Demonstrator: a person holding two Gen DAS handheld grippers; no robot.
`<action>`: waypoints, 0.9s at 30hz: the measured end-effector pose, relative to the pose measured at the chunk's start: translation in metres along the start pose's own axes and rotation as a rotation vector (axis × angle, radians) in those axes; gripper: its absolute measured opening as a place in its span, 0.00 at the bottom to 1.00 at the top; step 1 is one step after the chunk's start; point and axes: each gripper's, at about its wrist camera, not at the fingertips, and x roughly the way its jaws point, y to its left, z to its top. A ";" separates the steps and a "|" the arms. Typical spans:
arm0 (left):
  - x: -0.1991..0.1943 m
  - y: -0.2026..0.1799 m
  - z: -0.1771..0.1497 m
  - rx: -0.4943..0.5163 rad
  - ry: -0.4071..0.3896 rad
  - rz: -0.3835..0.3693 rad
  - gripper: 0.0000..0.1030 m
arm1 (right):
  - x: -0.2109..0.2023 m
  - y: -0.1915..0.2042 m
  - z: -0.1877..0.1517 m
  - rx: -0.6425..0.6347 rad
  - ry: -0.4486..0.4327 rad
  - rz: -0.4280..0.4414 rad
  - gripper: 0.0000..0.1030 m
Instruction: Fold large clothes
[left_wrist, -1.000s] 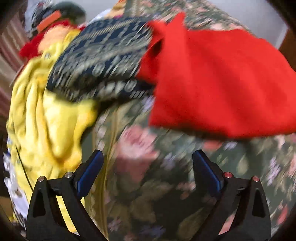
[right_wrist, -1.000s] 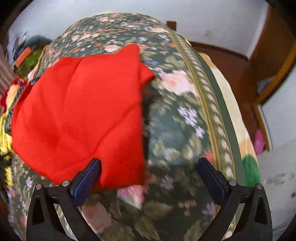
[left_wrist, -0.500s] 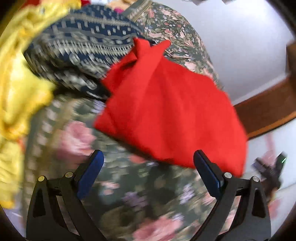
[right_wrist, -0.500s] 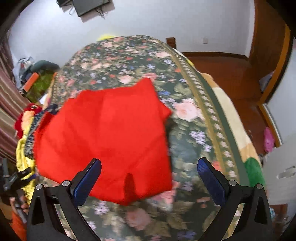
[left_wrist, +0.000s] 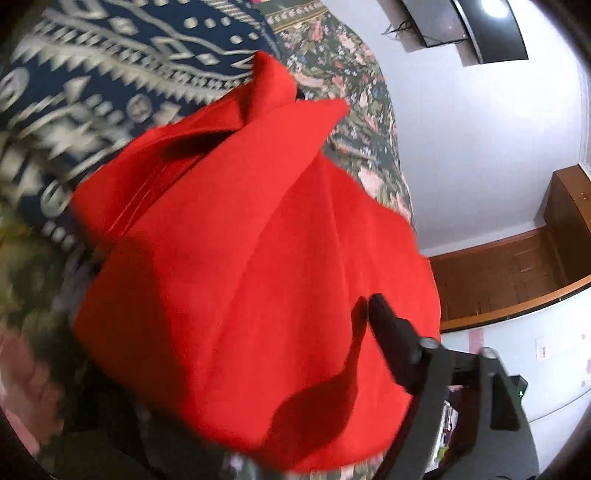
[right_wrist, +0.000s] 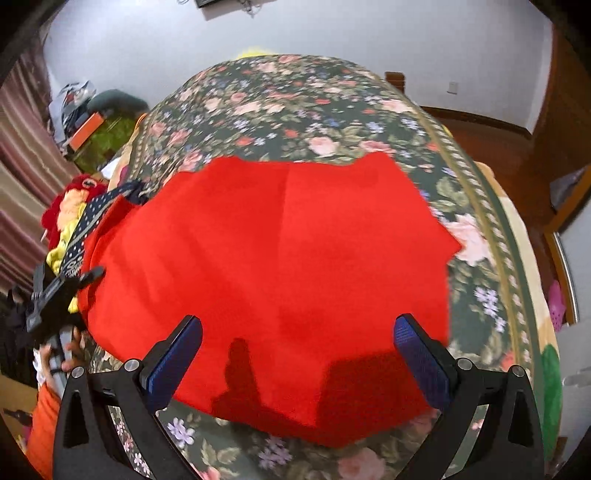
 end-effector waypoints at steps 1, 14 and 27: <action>0.001 0.000 0.003 0.011 -0.010 0.015 0.51 | 0.002 0.003 0.001 -0.013 0.001 -0.001 1.00; -0.053 -0.089 -0.001 0.227 -0.251 0.079 0.16 | 0.028 0.117 0.014 -0.323 0.017 0.007 1.00; -0.068 -0.179 -0.016 0.455 -0.296 0.127 0.15 | 0.032 0.117 -0.002 -0.299 0.094 0.122 1.00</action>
